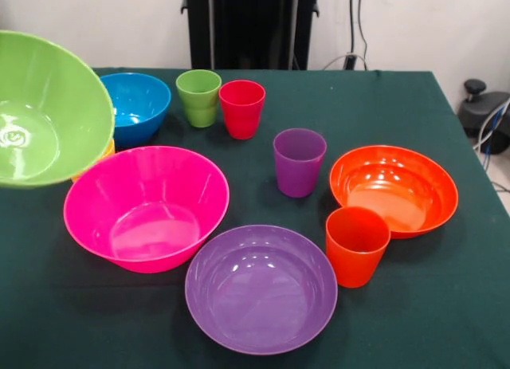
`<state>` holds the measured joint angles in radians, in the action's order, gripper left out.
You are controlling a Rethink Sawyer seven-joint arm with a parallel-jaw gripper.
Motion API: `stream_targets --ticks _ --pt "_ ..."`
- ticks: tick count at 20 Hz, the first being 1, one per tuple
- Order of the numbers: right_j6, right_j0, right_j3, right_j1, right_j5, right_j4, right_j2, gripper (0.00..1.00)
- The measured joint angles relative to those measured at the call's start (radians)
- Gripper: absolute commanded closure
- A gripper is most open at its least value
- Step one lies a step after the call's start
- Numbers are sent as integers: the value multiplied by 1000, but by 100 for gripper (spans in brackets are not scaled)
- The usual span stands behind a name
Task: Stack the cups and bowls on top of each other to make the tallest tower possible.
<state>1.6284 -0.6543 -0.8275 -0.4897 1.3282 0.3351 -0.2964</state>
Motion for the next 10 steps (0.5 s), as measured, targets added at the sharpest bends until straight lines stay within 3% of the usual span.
stream_targets --ticks 5,10 --pt "0 -18 -160 -81 -109 -6 21 100" --pt "0 -13 -245 -125 -160 -6 33 100"
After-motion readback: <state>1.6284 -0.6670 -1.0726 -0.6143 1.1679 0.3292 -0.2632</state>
